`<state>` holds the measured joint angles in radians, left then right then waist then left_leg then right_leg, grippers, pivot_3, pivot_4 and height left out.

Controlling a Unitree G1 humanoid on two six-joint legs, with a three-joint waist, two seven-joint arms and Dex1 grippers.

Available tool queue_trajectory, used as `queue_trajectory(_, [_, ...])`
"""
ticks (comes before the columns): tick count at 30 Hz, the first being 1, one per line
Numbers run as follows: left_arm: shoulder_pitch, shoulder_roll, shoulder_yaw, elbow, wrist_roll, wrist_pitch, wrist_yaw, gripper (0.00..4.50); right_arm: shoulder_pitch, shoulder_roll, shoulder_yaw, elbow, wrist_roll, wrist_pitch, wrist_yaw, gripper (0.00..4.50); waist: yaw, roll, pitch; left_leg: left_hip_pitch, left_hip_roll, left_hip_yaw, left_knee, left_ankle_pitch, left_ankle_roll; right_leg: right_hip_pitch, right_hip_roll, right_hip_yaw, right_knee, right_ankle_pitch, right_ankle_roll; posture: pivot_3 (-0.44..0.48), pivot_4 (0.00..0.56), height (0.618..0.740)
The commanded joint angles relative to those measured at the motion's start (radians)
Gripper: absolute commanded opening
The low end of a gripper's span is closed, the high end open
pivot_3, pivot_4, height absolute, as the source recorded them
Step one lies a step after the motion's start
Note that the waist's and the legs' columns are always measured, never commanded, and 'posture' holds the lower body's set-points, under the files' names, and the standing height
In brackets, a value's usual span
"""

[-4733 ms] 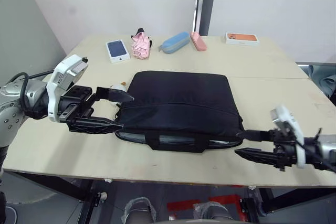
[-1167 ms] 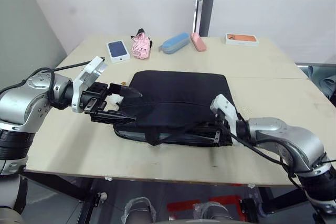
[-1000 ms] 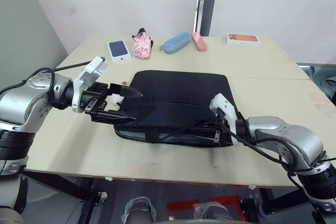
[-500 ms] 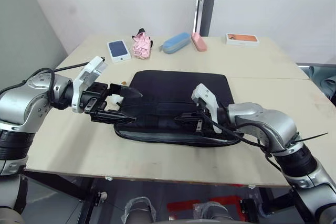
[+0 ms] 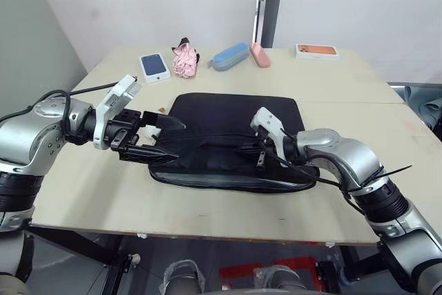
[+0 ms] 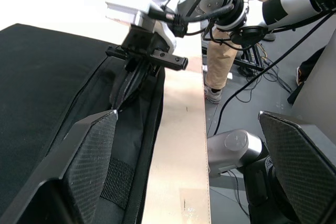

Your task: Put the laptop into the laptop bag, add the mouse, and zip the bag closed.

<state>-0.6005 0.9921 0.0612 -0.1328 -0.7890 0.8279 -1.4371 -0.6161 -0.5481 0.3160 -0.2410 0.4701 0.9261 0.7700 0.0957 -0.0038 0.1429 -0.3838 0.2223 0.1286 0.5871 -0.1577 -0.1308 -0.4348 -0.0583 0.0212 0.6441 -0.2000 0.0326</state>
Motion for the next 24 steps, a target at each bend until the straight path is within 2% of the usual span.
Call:
queue_trajectory(1, [0.156, 0.027, 0.113, -0.090, -0.028, -0.020, 0.004, 4.50, 0.003, -0.028, 0.047, 0.026, -0.065, -0.044, 0.028, 0.07, -0.008, 0.002, -0.001, -0.001, 0.000, 0.000, 0.001, 0.000, 0.000, 0.000, 0.000, 0.000, 0.000, 0.000, 0.000, 0.000, 0.150, 0.740])
queue_trajectory(3, [0.285, 0.054, 0.180, -0.045, 0.008, -0.109, -0.070, 4.50, 0.009, -0.047, 0.093, 0.049, -0.115, -0.068, 0.037, 0.07, -0.027, 0.003, -0.002, 0.001, -0.002, 0.005, -0.003, -0.001, 0.000, 0.001, -0.001, 0.003, -0.004, 0.000, 0.001, 0.000, 0.150, 0.740])
queue_trajectory(7, [0.338, 0.055, 0.223, -0.038, -0.004, -0.137, -0.062, 4.50, 0.020, -0.042, 0.116, 0.058, -0.137, -0.095, 0.054, 0.07, -0.020, -0.002, -0.004, 0.001, 0.004, -0.001, -0.004, -0.001, 0.000, 0.001, 0.004, -0.002, -0.003, -0.001, -0.002, 0.000, 0.150, 0.740])
queue_trajectory(12, [0.378, 0.045, 0.273, -0.023, -0.020, -0.132, -0.047, 4.50, 0.018, -0.033, 0.120, 0.083, -0.166, -0.115, 0.074, 0.07, -0.016, -0.002, -0.004, 0.004, 0.004, 0.002, -0.001, -0.001, 0.002, 0.002, 0.003, 0.001, 0.001, 0.000, -0.003, 0.000, 0.150, 0.740])
queue_trajectory(17, [0.456, 0.059, 0.282, 0.053, 0.046, -0.214, -0.085, 4.50, 0.007, -0.023, 0.125, 0.100, -0.191, -0.126, 0.085, 0.07, -0.020, -0.002, -0.004, 0.005, 0.004, 0.002, -0.001, -0.001, 0.002, 0.002, 0.004, 0.001, 0.003, 0.000, -0.003, 0.000, 0.150, 0.740])
queue_trajectory(21, [0.480, 0.057, 0.284, 0.167, 0.117, -0.269, -0.038, 4.50, 0.006, -0.001, 0.119, 0.090, -0.192, -0.119, 0.081, 0.07, -0.024, -0.002, -0.004, 0.005, 0.005, 0.002, -0.001, -0.001, 0.002, 0.002, 0.004, 0.002, 0.002, 0.000, -0.003, 0.000, 0.150, 0.740])
queue_trajectory(24, [0.445, 0.021, 0.292, 0.306, 0.185, -0.330, 0.074, 4.50, 0.017, 0.005, 0.112, 0.087, -0.198, -0.117, 0.078, 0.07, -0.027, -0.002, -0.004, 0.008, 0.005, 0.003, -0.002, -0.001, 0.002, 0.002, 0.005, 0.002, 0.002, 0.000, -0.003, 0.000, 0.150, 0.740])
